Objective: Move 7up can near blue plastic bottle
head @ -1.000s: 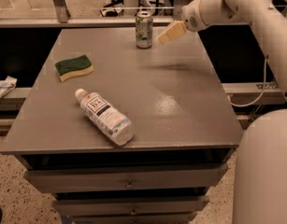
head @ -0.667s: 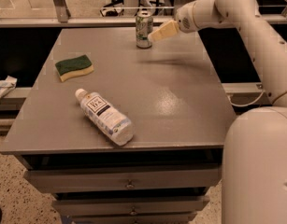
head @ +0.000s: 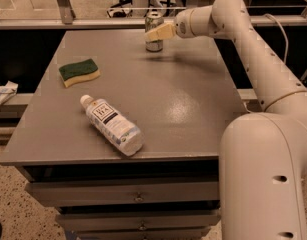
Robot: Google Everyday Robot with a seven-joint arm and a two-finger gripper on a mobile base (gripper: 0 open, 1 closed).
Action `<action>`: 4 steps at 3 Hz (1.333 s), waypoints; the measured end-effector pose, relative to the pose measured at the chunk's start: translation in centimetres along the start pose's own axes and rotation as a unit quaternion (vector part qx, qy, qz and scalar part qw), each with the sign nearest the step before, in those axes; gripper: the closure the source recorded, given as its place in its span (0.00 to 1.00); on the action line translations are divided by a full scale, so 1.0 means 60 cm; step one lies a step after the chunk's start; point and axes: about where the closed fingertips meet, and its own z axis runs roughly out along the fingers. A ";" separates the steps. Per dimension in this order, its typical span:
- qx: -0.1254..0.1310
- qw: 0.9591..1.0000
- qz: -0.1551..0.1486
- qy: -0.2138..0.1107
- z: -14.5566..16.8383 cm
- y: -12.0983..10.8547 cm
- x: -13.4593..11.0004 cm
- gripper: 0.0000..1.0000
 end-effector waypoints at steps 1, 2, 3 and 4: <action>-0.021 1.000 0.021 0.003 0.030 0.027 0.018 0.23; -0.037 0.999 0.028 -0.009 0.031 0.045 0.020 0.44; -0.057 0.998 0.020 -0.033 0.004 0.069 0.001 0.68; -0.087 0.994 0.000 -0.061 -0.048 0.100 -0.035 0.90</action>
Offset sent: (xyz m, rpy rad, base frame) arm -0.0285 0.0280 -0.0147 0.1108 0.0301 0.0791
